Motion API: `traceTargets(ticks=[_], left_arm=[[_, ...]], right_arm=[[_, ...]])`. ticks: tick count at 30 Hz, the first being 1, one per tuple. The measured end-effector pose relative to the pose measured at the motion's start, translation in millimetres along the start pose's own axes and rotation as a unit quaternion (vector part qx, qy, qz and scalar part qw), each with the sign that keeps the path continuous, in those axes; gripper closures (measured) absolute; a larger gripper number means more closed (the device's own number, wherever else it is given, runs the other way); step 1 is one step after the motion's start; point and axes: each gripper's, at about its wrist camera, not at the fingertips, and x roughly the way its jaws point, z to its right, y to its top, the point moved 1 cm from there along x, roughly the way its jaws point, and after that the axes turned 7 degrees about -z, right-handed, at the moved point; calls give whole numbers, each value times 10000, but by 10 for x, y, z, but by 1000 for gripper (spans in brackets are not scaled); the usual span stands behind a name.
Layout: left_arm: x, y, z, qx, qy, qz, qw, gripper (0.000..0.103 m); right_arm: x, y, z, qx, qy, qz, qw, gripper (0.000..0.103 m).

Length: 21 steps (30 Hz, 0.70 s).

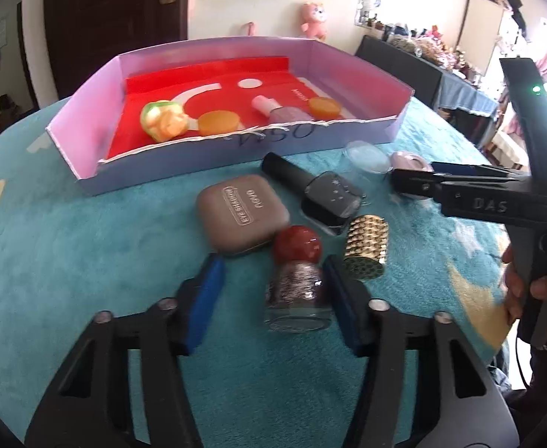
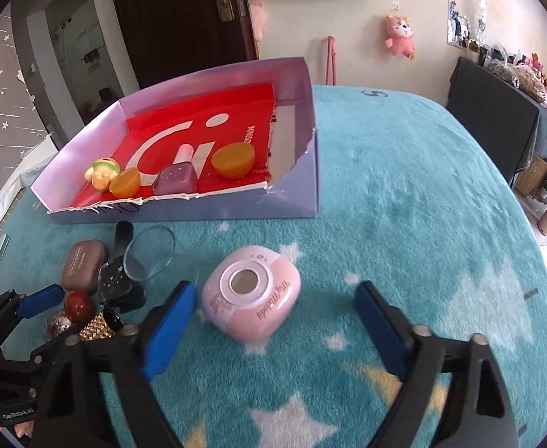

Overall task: Organize rigid objects
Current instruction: 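Grasp the red-capped glitter nail polish with left gripper while right grasps the pink round compact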

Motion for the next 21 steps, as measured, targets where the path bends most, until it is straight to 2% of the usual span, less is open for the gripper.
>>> traceTargets(ticks=[2, 4, 5, 7, 17, 21], left_arm=[[-13, -1, 24, 60, -185, 4, 9998, 74], [-25, -3, 60, 87, -216, -5, 9997, 74], [-28, -6, 75, 123, -178, 2, 9998, 74], [-36, -13, 86, 139, -175, 11, 9997, 74], [-70, -46, 118, 165, -197, 21, 9997, 74], [-101, -57, 129, 177, -208, 54, 9996, 74]], right_arm=[[20, 7, -20, -68, 40, -30, 10000, 30], [16, 5, -52, -159, 141, -2, 9998, 43], [9, -8, -68, -210, 199, 5, 9996, 46], [-15, -31, -95, -277, 154, 30, 9995, 46], [-217, -383, -251, -392, 591, 50, 9975, 46], [-271, -498, -361, -546, 521, 80, 9971, 46]])
